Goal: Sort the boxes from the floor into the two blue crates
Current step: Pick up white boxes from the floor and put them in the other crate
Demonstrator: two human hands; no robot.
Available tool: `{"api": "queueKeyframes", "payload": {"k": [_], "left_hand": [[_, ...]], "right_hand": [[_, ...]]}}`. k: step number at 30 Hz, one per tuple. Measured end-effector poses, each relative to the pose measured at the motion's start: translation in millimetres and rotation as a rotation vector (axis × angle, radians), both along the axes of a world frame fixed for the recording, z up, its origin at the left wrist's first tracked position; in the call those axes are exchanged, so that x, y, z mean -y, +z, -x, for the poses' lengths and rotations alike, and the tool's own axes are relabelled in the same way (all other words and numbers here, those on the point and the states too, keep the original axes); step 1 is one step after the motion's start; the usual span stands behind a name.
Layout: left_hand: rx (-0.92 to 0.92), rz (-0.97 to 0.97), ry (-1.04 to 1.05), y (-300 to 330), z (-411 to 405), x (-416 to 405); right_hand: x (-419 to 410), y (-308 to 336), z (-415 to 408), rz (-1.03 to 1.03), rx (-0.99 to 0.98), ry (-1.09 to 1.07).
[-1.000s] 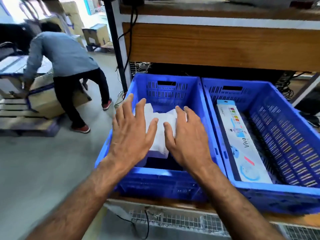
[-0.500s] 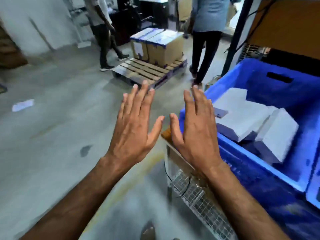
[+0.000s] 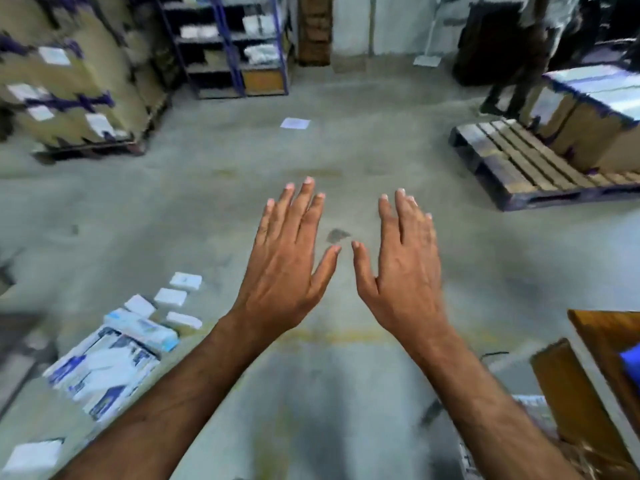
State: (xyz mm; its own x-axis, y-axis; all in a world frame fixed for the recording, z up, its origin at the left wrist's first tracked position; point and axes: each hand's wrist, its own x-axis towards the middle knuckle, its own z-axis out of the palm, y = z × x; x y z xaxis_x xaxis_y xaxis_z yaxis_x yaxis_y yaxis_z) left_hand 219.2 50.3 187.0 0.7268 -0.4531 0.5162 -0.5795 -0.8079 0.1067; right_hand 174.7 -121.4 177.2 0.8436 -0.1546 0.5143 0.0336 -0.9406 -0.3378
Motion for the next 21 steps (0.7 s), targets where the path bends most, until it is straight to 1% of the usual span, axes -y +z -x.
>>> {"api": "queueKeyframes", "payload": {"k": [5, 11, 14, 21], "left_hand": [[-0.053, 0.002, 0.213, -13.9, -1.2, -145.1], [-0.128, -0.019, 0.442, -42.7, 10.3, -307.3], [-0.188, -0.018, 0.544, -56.9, 20.8, -373.0], [-0.296, 0.054, 0.737, -95.0, 37.0, -483.8]], "right_hand": [[-135.6, -17.3, -38.0, 0.02, -0.025, 0.205], [-292.9, -42.6, -69.2, 0.065, -0.07, 0.386], [-361.6, -52.3, -80.1, 0.085, -0.127, 0.493], [-480.3, -82.3, -106.2, 0.138, -0.208, 0.703]]}}
